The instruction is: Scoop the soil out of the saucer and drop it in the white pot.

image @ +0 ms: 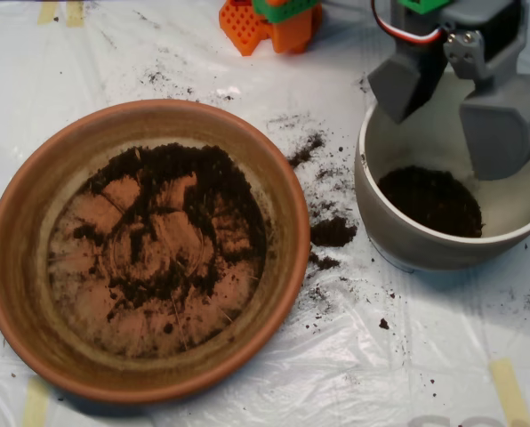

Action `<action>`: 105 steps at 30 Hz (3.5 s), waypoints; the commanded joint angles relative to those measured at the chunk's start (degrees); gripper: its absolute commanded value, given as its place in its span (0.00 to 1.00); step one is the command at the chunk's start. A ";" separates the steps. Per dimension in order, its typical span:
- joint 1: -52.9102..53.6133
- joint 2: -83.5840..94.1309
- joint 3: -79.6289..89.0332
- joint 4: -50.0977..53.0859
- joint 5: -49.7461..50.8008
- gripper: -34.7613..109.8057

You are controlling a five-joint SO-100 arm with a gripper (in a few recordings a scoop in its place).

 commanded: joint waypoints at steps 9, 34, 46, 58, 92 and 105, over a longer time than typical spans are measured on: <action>8.96 13.10 -4.48 0.62 3.43 0.40; 47.37 34.89 52.21 -25.75 -3.52 0.48; 47.02 33.05 73.12 -41.57 -6.77 0.52; 45.00 12.74 59.33 -38.76 -15.82 0.51; 53.17 13.27 71.37 -52.29 -40.34 0.42; 48.16 16.79 75.15 -51.42 -38.50 0.24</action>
